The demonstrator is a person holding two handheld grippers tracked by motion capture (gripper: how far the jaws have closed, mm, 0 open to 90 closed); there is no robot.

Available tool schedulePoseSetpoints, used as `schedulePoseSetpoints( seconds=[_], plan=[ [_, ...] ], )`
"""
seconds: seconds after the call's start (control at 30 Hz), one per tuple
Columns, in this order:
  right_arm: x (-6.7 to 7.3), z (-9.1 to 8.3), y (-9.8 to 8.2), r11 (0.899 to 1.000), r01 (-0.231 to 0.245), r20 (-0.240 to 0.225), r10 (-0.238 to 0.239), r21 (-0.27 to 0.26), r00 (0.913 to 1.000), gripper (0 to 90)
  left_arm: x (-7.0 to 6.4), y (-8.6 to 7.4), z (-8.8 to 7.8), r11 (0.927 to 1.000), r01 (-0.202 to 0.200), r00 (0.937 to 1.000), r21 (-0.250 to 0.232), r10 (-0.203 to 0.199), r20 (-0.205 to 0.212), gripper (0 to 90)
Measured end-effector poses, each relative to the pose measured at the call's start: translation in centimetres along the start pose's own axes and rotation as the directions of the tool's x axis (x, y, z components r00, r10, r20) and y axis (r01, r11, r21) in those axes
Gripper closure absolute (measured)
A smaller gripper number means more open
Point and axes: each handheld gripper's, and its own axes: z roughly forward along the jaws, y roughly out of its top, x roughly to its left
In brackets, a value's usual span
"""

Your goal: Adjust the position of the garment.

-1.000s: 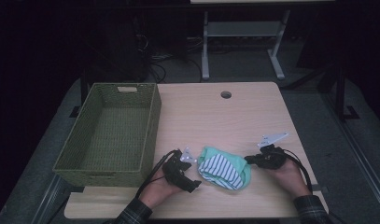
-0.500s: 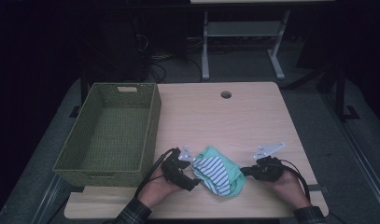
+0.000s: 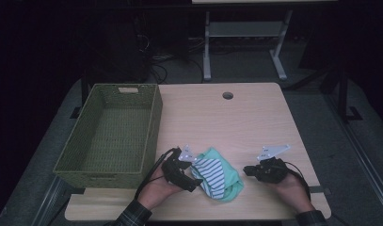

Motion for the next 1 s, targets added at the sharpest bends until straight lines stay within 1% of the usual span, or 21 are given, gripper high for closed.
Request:
schedulePoseSetpoints(
  seconds=[0.1,0.17,0.2,0.23,0.3,0.33,0.37,0.4,0.43,0.5,0.57,0.6,0.67,0.73,0.8,0.83,0.87,1.0],
  plan=[
    [-1.2,-0.5,-0.2,0.999,-0.047,0.050,0.048,-0.012,0.9976,73.0,0.0,0.4,-0.1,1.0000,-0.002,1.0000,-0.005,0.002,0.008,15.2],
    [-2.1,-0.8,-0.4,0.997,-0.075,0.082,0.076,-0.013,0.9937,67.7,-0.1,0.7,-0.1,0.9999,-0.010,0.9999,-0.008,0.010,0.012,15.2],
    [-2.6,-0.8,-0.6,0.996,-0.093,0.101,0.094,-0.015,0.9904,63.8,-0.1,0.9,-0.1,0.9999,-0.012,0.9998,-0.009,0.012,0.015,15.3],
    [-2.9,-0.9,-0.7,0.995,-0.098,0.113,0.100,-0.022,0.9885,61.0,-0.2,1.1,0.0,0.9998,-0.015,0.9997,-0.010,0.015,0.020,15.2],
    [-3.4,-1.1,-1.0,0.992,-0.126,0.146,0.129,-0.031,0.9808,54.6,-0.4,1.4,0.2,0.9998,-0.020,0.9994,-0.010,0.020,0.030,15.2],
    [-3.7,-1.1,-1.2,0.993,-0.115,0.171,0.119,-0.032,0.9781,50.0,-0.5,1.7,0.3,0.9997,-0.024,0.9991,-0.009,0.024,0.036,15.2],
    [-4.0,-1.1,-1.3,0.992,-0.121,0.206,0.123,-0.024,0.9708,46.9,-0.6,1.9,0.4,0.9996,-0.025,0.9990,-0.011,0.025,0.038,15.1],
    [-4.1,-1.2,-1.5,0.992,-0.121,0.225,0.123,-0.021,0.9666,44.6,-0.8,2.1,0.6,0.9995,-0.029,0.9987,-0.015,0.030,0.042,15.1],
    [-4.4,-1.2,-1.6,0.992,-0.127,0.249,0.128,-0.021,0.9599,41.4,-0.9,2.2,0.7,0.9994,-0.033,0.9984,-0.011,0.034,0.045,15.1],
    [-4.6,-1.3,-1.8,0.989,-0.145,0.271,0.146,-0.022,0.9515,37.4,-1.1,2.5,1.1,0.9991,-0.043,0.9976,-0.002,0.043,0.055,14.9],
    [-4.9,-1.3,-2.0,0.987,-0.161,0.283,0.162,-0.025,0.9454,34.7,-1.4,2.6,1.6,0.9987,-0.049,0.9969,0.012,0.048,0.062,14.7],
    [-5.0,-1.3,-2.1,0.986,-0.168,0.287,0.168,-0.024,0.9432,33.0,-1.5,2.5,1.8,0.9990,-0.042,0.9970,0.013,0.041,0.065,14.6],
    [-5.2,-1.2,-2.2,0.983,-0.181,0.289,0.183,-0.033,0.9398,30.1,-1.6,2.4,2.2,0.9984,-0.051,0.9963,0.026,0.049,0.071,14.4],
    [-5.4,-1.2,-2.3,0.982,-0.185,0.295,0.189,-0.039,0.9366,29.0,-1.7,2.3,2.6,0.9981,-0.048,0.9963,0.039,0.045,0.073,14.3],
    [-5.5,-1.1,-2.4,0.981,-0.188,0.299,0.192,-0.044,0.9348,26.2,-1.7,2.2,3.0,0.9974,-0.051,0.9960,0.051,0.047,0.076,14.2],
    [-5.5,-1.1,-2.4,0.981,-0.187,0.298,0.192,-0.046,0.9351,25.0,-1.7,2.1,3.2,0.9976,-0.045,0.9962,0.052,0.041,0.076,14.2],
    [-5.5,-1.1,-2.5,0.982,-0.183,0.298,0.190,-0.049,0.9356,23.8,-1.7,2.0,3.4,0.9962,-0.053,0.9957,0.069,0.048,0.080,14.2],
    [-5.4,-1.0,-2.6,0.982,-0.182,0.301,0.190,-0.053,0.9345,20.0,-1.7,1.5,4.2,0.9929,-0.063,0.9954,0.101,0.055,0.078,14.0]
  ],
)
